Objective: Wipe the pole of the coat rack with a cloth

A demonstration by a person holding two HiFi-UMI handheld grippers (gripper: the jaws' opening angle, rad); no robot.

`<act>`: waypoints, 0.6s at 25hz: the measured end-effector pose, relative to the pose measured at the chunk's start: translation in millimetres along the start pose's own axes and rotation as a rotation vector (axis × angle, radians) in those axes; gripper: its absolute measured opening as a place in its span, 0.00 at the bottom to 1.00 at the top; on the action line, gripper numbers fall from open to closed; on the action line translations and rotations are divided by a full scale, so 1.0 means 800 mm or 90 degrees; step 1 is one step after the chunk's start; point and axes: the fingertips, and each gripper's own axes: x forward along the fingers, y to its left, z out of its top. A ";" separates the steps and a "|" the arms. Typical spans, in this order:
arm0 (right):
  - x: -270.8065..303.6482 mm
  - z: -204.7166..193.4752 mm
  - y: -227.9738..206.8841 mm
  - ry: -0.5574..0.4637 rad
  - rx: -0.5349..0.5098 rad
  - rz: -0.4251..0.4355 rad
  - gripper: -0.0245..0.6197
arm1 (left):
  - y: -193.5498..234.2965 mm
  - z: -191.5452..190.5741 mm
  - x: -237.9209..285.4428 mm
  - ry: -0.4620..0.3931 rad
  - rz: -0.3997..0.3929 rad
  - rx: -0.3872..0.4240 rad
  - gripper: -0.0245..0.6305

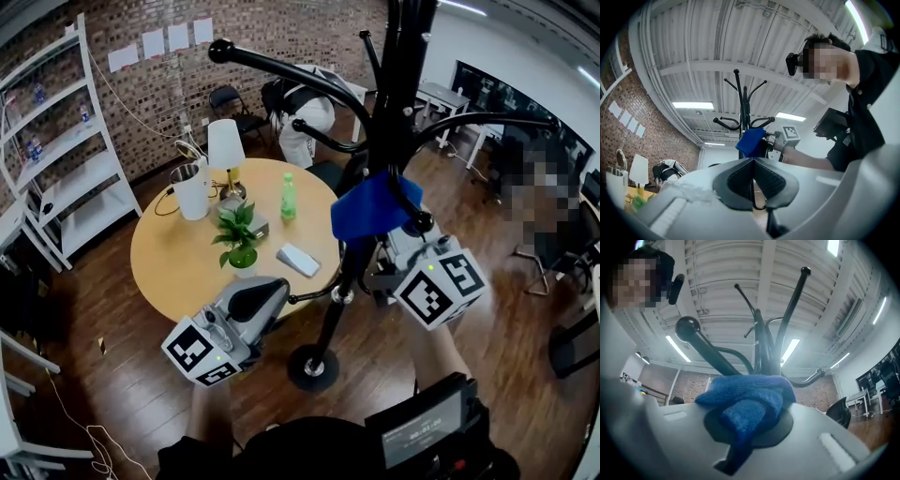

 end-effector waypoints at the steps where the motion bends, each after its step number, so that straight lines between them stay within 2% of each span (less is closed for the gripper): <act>1: 0.000 0.000 0.001 -0.002 -0.005 0.002 0.07 | 0.000 0.001 0.000 0.000 0.000 0.000 0.03; 3: -0.006 -0.013 0.001 0.003 -0.012 0.002 0.07 | 0.000 0.001 -0.001 0.001 0.000 -0.001 0.03; 5: -0.019 -0.049 0.000 0.029 -0.009 -0.002 0.07 | 0.000 -0.001 -0.001 0.005 0.000 -0.002 0.03; 12: -0.090 -0.247 -0.007 0.207 0.034 -0.029 0.07 | -0.003 -0.013 0.002 0.019 -0.006 -0.014 0.03; 15: -0.116 -0.312 -0.009 0.275 0.067 -0.042 0.07 | -0.011 -0.022 0.001 0.030 -0.013 -0.025 0.03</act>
